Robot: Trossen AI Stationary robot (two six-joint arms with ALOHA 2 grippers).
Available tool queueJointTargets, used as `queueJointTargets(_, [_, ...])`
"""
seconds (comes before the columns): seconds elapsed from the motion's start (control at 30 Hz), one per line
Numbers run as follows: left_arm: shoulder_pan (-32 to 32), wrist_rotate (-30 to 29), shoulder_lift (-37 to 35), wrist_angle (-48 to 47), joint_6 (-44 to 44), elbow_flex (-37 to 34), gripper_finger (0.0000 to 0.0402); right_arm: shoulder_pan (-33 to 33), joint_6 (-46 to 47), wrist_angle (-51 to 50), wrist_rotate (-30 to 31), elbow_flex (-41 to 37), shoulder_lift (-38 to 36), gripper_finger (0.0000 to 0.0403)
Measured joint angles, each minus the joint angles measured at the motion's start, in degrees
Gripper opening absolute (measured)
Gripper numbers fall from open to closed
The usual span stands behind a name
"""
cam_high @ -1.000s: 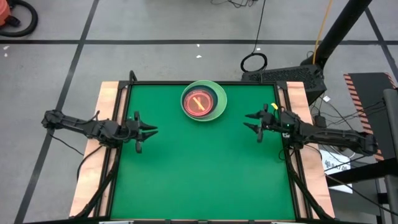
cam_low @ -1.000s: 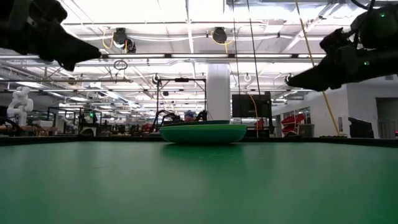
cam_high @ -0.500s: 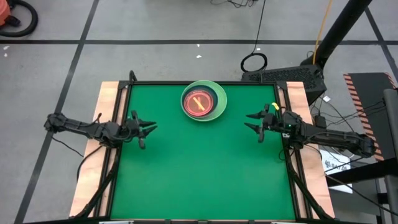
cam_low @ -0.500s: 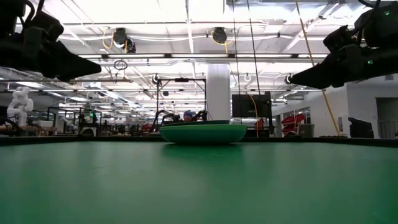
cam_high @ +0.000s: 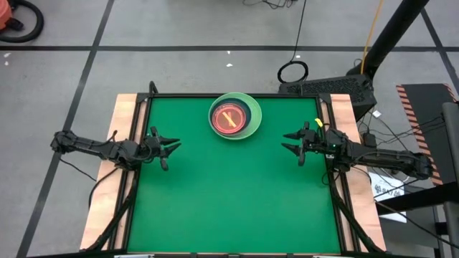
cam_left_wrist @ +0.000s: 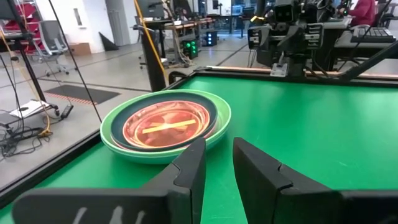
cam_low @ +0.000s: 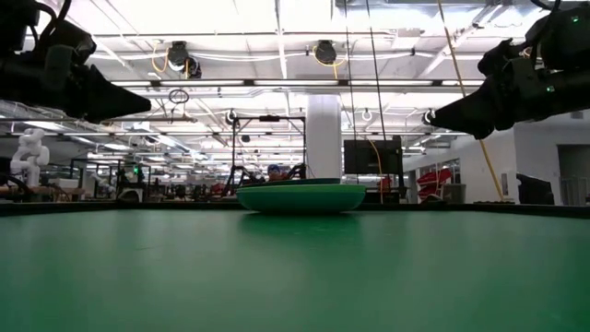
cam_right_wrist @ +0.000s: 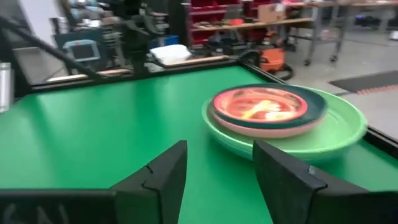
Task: Stack plastic plates
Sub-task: Return to Home Position
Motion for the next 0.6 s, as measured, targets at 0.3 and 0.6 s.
queueJointTargets(0.3, [0.0,0.02,0.0,0.13,-0.13,0.02,0.0088,4.51,-6.46,-9.78,-0.35,-0.71,-12.24,0.0176])
queueJointTargets(0.6, [0.0,0.04,0.0,0.19,-0.13,0.02,0.0088,7.08,-21.44,-9.82,5.47,-0.67,-18.68,0.0176])
